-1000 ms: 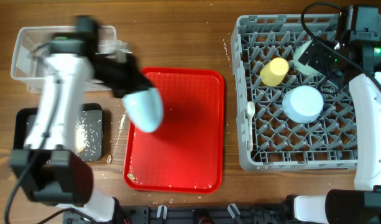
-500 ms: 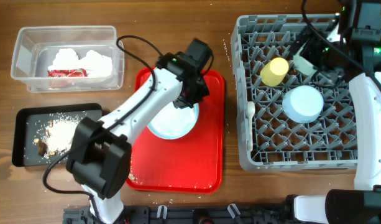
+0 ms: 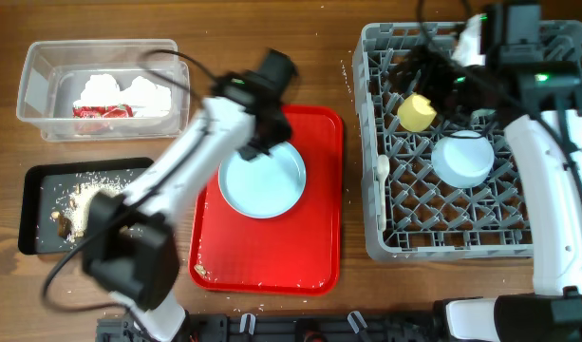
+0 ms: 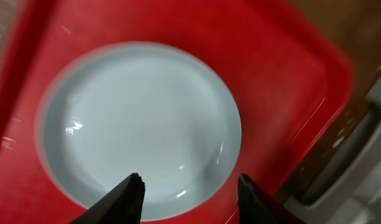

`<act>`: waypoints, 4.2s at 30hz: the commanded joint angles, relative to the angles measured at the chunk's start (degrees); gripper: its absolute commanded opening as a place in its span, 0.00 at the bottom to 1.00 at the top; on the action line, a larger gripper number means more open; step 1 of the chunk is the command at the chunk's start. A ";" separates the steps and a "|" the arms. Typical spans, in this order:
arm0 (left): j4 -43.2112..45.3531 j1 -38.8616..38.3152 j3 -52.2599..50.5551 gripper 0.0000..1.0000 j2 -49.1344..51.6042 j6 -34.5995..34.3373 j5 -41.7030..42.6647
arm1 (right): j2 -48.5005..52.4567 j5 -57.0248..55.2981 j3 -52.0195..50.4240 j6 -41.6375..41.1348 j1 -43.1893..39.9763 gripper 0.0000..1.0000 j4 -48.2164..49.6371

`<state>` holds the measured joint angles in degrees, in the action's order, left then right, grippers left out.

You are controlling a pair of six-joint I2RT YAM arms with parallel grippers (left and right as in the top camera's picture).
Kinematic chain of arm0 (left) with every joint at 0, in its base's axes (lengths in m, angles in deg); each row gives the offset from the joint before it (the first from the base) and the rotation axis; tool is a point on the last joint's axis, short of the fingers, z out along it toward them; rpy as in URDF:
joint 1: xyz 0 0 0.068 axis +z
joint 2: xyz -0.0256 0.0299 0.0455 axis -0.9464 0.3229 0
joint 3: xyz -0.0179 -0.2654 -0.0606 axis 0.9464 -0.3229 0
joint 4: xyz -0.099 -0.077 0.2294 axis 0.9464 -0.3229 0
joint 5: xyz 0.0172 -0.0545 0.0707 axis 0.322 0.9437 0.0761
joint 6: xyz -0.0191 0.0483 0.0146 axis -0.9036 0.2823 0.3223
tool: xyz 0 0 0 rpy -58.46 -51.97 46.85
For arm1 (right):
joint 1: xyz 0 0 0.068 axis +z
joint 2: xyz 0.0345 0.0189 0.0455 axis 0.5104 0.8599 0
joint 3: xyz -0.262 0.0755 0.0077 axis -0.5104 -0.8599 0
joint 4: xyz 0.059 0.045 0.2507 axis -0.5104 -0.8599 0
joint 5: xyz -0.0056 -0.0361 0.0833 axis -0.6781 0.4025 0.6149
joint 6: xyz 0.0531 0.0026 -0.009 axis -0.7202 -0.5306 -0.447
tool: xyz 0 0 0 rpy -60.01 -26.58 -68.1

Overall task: Sort waste into correct bins and load items into the dishwasher rack
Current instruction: 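Reach the right gripper to the plate and grasp its rim, then lift the plate with the right gripper toward the dish rack, then stand the plate upright in the rack's back-left slot and release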

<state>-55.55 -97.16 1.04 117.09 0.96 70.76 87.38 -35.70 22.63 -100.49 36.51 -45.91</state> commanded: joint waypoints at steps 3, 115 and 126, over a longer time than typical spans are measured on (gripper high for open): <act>-3.39 15.89 1.36 1.00 -12.20 -0.70 -2.73 | 4.57 -0.96 -0.20 8.09 10.71 0.94 0.68; -8.15 37.53 1.36 1.00 -13.05 -0.72 -2.71 | 9.03 -47.30 -5.20 -13.77 -0.24 0.04 10.75; -8.15 37.53 1.36 1.00 -13.05 -0.72 -2.71 | 10.05 -61.05 -10.51 -7.41 6.14 0.04 22.38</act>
<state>-63.72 -59.87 2.11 103.78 0.52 68.84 95.97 -87.48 12.86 -108.91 41.17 -24.43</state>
